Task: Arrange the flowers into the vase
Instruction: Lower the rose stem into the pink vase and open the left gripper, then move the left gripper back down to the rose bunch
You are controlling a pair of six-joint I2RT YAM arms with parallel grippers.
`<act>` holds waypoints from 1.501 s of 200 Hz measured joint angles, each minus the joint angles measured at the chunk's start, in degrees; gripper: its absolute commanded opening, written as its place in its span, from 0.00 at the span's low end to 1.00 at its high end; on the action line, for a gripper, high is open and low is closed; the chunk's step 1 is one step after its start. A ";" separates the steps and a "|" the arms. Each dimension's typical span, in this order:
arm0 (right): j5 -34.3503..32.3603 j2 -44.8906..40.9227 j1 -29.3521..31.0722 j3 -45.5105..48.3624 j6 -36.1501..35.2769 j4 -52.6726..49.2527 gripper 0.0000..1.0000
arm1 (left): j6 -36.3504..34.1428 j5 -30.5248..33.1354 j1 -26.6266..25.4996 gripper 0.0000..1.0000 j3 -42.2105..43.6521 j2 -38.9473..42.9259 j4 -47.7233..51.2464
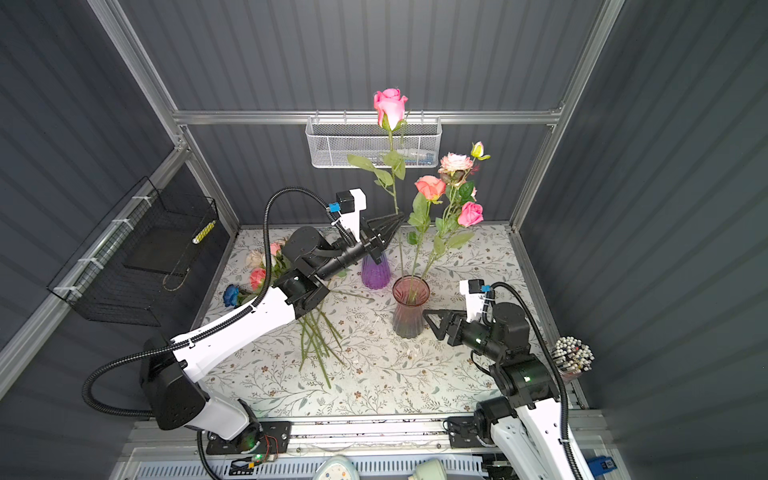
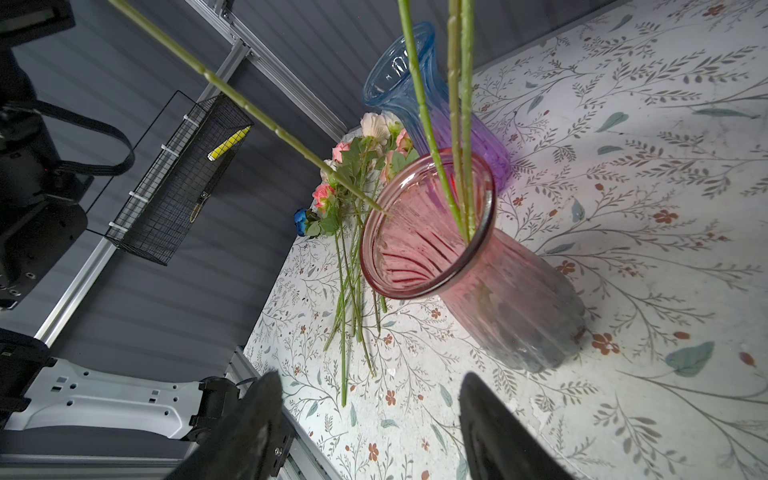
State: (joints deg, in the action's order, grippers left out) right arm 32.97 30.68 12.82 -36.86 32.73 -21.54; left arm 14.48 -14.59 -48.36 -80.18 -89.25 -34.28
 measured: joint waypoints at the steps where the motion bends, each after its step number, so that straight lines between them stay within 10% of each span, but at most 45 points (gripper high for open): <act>1: 0.02 0.00 0.00 0.00 0.00 0.00 0.69 | 0.00 0.00 0.00 0.00 0.02 -0.07 -0.02; 216: -1.09 -0.48 0.00 0.87 -0.20 -1.25 0.70 | -4.04 4.52 -3.87 0.04 12.20 -5.64 3.45; 300: -1.29 -0.48 0.00 0.68 -0.24 -1.49 0.70 | -6.80 5.68 -4.13 0.50 12.41 -1.25 10.25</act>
State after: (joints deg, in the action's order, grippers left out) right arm 31.68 30.20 12.82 -36.18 32.49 -23.03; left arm 7.68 -8.91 -52.49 -67.77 -90.50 -24.03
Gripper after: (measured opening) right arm 0.699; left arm 0.463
